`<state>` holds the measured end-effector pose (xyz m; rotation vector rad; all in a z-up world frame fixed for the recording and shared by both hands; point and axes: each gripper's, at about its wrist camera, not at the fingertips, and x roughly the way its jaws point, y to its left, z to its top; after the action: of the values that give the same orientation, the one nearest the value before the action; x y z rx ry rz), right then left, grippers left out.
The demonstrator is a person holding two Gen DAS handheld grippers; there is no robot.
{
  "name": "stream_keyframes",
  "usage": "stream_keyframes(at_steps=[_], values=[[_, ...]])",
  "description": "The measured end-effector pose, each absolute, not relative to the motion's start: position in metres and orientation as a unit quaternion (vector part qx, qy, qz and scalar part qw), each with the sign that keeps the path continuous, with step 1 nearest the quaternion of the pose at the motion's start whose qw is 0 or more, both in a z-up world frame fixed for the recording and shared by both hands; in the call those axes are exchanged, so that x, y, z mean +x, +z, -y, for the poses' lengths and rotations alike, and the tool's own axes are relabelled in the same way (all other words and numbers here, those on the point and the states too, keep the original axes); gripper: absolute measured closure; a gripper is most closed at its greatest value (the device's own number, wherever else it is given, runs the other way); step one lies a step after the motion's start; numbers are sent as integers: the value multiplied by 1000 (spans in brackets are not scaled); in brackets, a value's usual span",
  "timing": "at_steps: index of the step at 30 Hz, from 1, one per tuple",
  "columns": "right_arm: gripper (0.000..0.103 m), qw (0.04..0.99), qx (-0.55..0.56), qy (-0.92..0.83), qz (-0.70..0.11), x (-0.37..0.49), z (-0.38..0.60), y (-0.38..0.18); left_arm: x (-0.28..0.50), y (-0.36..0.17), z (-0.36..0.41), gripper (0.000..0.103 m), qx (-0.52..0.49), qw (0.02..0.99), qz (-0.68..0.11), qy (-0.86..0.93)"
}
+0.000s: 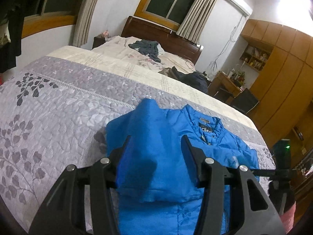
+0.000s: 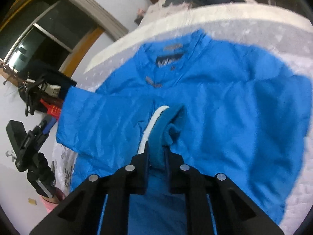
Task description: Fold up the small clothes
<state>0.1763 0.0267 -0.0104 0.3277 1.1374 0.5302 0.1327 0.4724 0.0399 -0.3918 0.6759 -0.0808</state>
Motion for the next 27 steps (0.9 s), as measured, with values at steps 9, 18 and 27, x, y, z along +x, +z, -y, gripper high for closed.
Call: stream_keyframes(at_steps=[9, 18, 27], values=[[90, 831, 176, 179, -496, 168, 50, 22, 146, 32, -439, 51, -140, 923, -354, -63], [90, 817, 201, 154, -518, 176, 76, -17, 184, -19, -410, 51, -92, 898, -426, -66], [88, 809, 198, 147, -533, 169, 84, -34, 184, -32, -391, 43, -30, 906, -417, -68]])
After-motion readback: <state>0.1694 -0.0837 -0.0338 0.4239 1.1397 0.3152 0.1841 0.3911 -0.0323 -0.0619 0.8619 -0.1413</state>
